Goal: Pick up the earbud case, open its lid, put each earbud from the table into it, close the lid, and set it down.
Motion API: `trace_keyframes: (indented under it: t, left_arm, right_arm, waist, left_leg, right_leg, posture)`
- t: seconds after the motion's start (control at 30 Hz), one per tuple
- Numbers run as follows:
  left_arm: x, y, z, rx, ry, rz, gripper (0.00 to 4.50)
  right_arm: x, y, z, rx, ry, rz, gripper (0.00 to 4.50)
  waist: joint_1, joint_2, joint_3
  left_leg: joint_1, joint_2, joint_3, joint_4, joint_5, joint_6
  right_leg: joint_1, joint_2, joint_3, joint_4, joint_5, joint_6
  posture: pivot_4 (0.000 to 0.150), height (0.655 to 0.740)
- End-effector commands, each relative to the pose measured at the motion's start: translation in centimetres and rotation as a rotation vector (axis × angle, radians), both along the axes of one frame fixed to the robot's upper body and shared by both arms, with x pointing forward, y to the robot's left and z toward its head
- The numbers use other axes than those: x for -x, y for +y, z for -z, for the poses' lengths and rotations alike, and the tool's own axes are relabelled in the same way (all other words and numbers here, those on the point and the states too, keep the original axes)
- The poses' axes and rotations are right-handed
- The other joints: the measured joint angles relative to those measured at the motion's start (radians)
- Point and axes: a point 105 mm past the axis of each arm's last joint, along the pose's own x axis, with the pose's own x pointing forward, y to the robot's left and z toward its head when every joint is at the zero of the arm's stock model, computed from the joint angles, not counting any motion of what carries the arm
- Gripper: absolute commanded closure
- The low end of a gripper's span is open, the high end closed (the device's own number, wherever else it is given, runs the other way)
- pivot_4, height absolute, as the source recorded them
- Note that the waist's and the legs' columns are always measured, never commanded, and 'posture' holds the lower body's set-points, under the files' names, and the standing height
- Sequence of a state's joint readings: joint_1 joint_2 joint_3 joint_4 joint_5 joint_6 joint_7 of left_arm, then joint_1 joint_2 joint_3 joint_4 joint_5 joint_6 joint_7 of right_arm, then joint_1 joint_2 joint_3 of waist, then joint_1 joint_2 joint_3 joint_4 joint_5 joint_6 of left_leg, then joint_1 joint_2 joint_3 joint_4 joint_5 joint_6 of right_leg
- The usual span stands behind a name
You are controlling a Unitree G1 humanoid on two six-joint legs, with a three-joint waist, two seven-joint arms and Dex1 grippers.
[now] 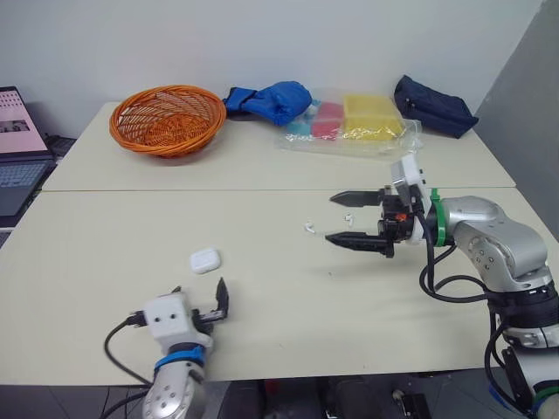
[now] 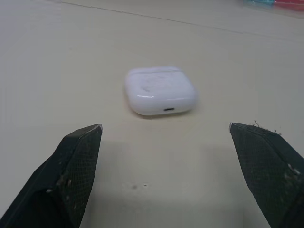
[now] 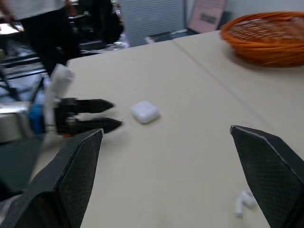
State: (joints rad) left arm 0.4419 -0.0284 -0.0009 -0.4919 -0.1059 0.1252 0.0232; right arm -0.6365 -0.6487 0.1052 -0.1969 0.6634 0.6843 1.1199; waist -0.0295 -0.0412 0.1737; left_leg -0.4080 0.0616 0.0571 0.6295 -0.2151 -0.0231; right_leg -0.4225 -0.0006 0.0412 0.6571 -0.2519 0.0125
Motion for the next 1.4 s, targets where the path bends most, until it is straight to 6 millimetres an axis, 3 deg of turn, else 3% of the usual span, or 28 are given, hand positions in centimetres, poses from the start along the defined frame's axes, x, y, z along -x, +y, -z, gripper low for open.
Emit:
trace_keyframes:
  t: [0.03, 0.6, 1.4]
  left_arm:
    - [-0.5, -0.2, -0.3, -0.003, -0.041, -0.036, 0.01]
    - [-4.5, 0.2, 0.0, -0.008, -0.081, -0.051, 0.01]
    - [-5.3, -0.6, 0.7, 0.079, 0.018, -0.147, 0.01]
  right_arm:
    - [1.3, 0.7, -1.6, -0.002, 0.008, -0.090, 0.00]
    - [3.2, 2.2, -4.2, 0.011, -0.015, -0.179, 0.00]
    - [3.4, 2.2, -5.7, -0.002, -0.041, -0.153, 0.00]
  waist:
    - [0.000, 0.000, 0.000]
    - [0.000, 0.000, 0.000]
    - [0.000, 0.001, -0.001]
  left_leg:
    - [0.000, 0.000, 0.000, 0.000, 0.000, 0.000]
    - [0.000, 0.000, 0.000, 0.000, 0.000, 0.000]
    - [0.001, 0.000, 0.000, 0.001, 0.000, 0.000]
  right_leg:
    - [0.000, 0.000, 0.000, 0.000, 0.000, 0.000]
    - [0.000, 0.002, -0.001, 0.001, 0.004, 0.006]
    - [0.001, 0.003, -0.001, 0.003, 0.004, 0.006]
  posture:
    - [0.150, 0.7400]
    - [0.150, 0.7400]
    - [0.150, 0.7400]
